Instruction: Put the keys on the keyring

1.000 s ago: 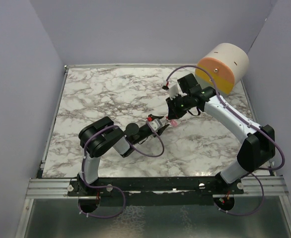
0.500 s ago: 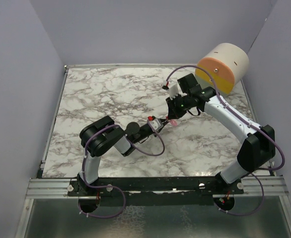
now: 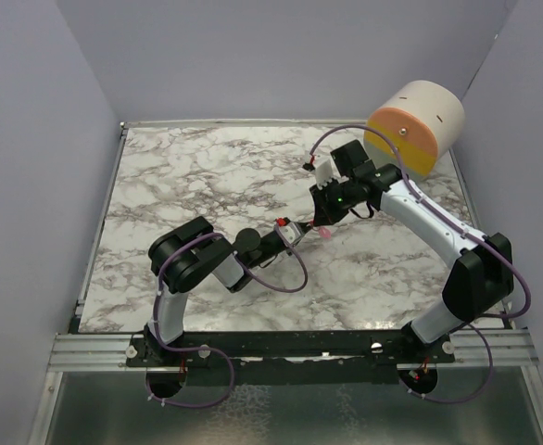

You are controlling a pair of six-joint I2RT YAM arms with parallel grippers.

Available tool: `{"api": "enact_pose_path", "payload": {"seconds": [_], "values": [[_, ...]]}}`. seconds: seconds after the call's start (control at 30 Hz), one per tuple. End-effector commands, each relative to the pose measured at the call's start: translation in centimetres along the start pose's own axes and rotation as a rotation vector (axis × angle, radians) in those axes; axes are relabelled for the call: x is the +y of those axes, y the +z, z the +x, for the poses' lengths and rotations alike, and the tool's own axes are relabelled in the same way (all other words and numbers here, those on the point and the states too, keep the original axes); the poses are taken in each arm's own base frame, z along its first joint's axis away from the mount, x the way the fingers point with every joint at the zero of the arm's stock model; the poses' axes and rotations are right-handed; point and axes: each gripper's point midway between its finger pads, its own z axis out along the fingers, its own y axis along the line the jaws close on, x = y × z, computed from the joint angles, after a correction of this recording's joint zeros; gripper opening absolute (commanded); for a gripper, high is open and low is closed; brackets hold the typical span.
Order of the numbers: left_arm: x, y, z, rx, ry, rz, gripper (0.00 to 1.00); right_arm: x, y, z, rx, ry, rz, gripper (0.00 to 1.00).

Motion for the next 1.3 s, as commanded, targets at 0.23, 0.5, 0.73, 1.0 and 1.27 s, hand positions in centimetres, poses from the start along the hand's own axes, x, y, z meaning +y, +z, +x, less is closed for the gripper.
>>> {"api": "enact_pose_path", "payload": {"seconds": [0.23,0.5,0.73,1.0,1.27], "values": [[3.2,-0.4,-6.8,-0.227,0.075,-0.131,0.0,0.5,0.0,-0.1,-0.023,-0.018,-0.018,0.01],[2.5,-0.8,-6.9,-0.228,0.064,-0.099,0.0,0.3,0.0,-0.9,-0.05,-0.014,-0.003,0.01],[2.2,-1.1,-7.0,-0.226,0.059,-0.086,0.0,0.1,0.2,-1.6,-0.076,0.006,0.008,0.01],[2.1,-1.3,-7.4,-0.233,0.062,-0.08,0.0,-0.2,0.6,-2.2,-0.093,0.021,0.016,0.01],[2.1,-1.6,-7.8,-0.239,0.068,-0.083,0.0,-0.5,0.8,-2.3,-0.096,0.03,0.032,0.01]]}}
